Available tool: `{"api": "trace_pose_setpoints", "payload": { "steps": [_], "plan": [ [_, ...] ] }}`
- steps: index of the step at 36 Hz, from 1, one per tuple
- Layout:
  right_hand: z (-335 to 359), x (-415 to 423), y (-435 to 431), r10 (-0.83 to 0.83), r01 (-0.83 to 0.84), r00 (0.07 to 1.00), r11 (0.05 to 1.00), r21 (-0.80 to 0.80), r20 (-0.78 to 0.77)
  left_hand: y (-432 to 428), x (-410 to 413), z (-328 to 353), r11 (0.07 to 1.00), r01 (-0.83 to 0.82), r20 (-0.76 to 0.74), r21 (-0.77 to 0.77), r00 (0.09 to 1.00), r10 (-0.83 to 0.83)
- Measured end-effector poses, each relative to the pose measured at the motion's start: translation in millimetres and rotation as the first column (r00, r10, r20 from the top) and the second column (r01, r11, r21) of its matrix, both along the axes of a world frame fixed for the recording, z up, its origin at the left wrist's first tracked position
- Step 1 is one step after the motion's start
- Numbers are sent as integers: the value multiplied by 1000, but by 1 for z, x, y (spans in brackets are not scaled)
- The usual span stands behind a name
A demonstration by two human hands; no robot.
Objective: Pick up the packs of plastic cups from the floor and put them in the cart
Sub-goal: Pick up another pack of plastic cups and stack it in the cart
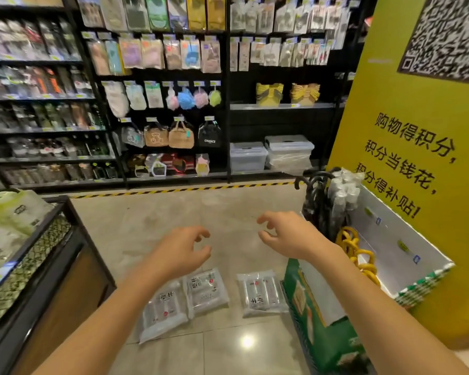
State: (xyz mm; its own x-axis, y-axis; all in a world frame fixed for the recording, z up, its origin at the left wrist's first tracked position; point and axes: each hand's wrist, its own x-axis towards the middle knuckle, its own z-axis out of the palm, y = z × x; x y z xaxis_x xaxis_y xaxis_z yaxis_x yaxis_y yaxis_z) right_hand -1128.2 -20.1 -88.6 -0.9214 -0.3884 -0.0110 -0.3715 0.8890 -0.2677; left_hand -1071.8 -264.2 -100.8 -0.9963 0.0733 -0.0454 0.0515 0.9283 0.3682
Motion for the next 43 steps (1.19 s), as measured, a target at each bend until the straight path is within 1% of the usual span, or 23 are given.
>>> {"api": "trace_pose_setpoints", "payload": {
  "steps": [6,12,21,26,30,35,39,43],
  "plan": [
    [-15,-72,18,-36,36,999,999,14,15,18,-78,-13,1000,21,3,7,1000,-21],
    [-39,-150,19,-69,68,997,997,34,38,18,-167,-45,999,33,28,32,999,-34],
    [-81,-263,26,-163,158,983,985,70,80,28,-304,-88,988,34,61,152,997,-43],
    [-128,-314,42,-217,215,960,976,34,178,43,-357,-130,969,-21,86,247,996,0],
    [-187,-354,54,-228,236,937,972,3,266,53,-393,-188,943,-99,147,317,988,55],
    [-290,-404,71,-217,257,897,965,-56,385,67,-429,-283,910,-187,205,370,972,117],
    [-387,-433,84,-267,361,845,924,-126,463,77,-453,-381,846,-295,288,445,941,178],
    [-505,-445,95,-316,422,792,902,-94,522,81,-466,-495,807,-378,394,454,897,198]
  ]
}}
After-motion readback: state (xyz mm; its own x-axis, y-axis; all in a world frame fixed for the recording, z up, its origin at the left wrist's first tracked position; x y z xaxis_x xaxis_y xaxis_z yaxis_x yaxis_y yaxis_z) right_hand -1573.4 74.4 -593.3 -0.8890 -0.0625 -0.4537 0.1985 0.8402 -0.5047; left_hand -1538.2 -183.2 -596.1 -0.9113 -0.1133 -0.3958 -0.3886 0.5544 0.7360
